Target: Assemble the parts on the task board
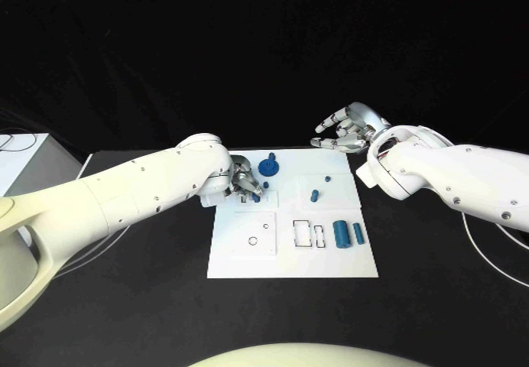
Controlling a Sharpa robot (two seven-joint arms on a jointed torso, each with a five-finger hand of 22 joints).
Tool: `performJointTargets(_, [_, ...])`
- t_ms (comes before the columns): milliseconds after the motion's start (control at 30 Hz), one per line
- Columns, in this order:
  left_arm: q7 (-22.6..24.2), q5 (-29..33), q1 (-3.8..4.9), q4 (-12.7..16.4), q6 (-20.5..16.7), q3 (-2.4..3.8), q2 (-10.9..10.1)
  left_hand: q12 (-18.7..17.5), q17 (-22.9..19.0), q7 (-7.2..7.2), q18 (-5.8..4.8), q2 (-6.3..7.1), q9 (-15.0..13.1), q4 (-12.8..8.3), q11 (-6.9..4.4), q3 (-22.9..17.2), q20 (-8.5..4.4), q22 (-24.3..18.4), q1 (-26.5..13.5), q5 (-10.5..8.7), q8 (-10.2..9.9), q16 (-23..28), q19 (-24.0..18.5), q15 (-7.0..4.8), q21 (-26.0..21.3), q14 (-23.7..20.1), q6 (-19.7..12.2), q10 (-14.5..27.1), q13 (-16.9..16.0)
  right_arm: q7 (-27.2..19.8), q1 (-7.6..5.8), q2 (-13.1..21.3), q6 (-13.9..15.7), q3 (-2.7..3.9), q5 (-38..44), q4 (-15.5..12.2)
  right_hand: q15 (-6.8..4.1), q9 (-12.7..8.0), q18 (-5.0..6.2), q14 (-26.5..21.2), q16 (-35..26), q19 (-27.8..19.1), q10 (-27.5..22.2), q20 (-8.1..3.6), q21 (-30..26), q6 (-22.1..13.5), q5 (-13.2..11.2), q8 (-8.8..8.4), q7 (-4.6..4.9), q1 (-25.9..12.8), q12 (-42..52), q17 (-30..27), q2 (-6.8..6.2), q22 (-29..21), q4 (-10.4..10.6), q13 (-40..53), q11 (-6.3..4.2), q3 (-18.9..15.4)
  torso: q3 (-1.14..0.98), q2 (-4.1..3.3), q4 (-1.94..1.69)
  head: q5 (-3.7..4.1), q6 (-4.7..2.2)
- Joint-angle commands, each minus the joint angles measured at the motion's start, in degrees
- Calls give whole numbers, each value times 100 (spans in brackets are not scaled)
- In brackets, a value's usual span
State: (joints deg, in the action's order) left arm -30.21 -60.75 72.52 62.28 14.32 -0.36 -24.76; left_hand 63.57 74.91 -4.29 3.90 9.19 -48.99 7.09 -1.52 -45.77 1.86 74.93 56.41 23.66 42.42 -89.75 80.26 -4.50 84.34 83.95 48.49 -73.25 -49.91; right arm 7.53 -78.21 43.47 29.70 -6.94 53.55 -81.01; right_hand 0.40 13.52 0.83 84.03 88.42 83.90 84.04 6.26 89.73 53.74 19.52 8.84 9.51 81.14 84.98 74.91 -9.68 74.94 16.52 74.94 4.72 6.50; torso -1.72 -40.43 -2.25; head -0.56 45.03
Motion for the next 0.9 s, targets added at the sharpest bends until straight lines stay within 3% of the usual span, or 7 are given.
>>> performJointTargets(33, [20,-80,-56,51,-4,-23,-9,30,1509,183,-76,-93,-413,-894,-19,-897,-3,153,47,38,14,-25,45,-25,20,605,215,-41,5,-55,3,2,-54,3,56,-12,-13,9,-83,471,-34,610,173,-6,27,-36,28,15,-12,-61,-14,993,-19,1506,5,1111,-16,46,2,5,2,-6,3])
performJointTargets(333, [32,-105,-98,233,-191,-20,-126,36,1509,188,-80,-99,-421,-910,-25,-910,-9,170,56,44,17,-25,58,-31,28,605,225,-51,-1,-58,8,12,-54,3,56,-14,-13,9,-83,471,-34,610,173,-6,27,-36,28,15,-12,-61,-14,993,-19,1506,5,1111,-16,46,-2,4,0,-10,5])
performJointTargets(900, [93,-69,-210,672,-1026,35,-412,45,1468,195,-90,-96,-432,-926,-32,-924,-16,217,59,48,24,-1,92,-38,48,592,243,-69,-10,-56,20,31,-72,3,56,-11,-13,9,-83,471,-34,610,173,-6,27,-36,28,15,-12,-61,-14,993,-19,1506,5,1111,-16,46,-1,5,0,-16,20])
